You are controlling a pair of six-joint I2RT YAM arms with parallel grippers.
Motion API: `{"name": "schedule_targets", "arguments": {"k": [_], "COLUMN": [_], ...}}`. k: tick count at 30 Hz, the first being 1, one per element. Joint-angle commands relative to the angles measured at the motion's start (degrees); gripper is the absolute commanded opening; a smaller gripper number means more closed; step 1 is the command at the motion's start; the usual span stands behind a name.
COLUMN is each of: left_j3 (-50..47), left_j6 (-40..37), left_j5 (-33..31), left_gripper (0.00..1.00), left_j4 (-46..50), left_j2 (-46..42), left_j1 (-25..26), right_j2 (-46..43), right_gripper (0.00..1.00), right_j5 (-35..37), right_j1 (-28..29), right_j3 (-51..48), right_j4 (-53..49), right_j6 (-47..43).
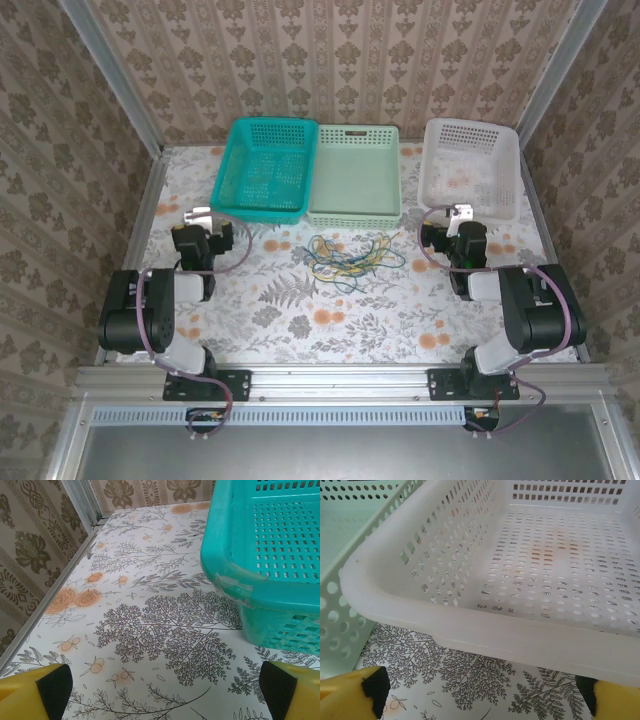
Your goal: Untangle the cables
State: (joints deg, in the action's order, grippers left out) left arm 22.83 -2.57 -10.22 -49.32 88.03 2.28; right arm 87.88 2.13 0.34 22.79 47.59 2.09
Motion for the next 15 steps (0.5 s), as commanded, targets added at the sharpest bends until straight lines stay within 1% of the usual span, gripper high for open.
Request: {"name": "schedule_targets", "arguments": {"k": [1, 15], "left_j3": [-0.2, 0.0], "left_j6": [0.69, 0.81], "left_j5": [1.75, 2.62], "left_gripper": [1.0, 1.0], "left_j4": [-0.92, -0.52], "left_j2": [-0.02, -0.01], "left_j1": [0.28, -0.08], "right_j2": [-0.24, -0.23], "right_gripper": [1.0, 1.0], "right_j5": [0.59, 0.31], "right_j1": [0.36, 0.21], "right_j3": [0.62, 0.8], "right_j4": [1.31, 1.1], "right_j6": [-0.33, -0.24]}}
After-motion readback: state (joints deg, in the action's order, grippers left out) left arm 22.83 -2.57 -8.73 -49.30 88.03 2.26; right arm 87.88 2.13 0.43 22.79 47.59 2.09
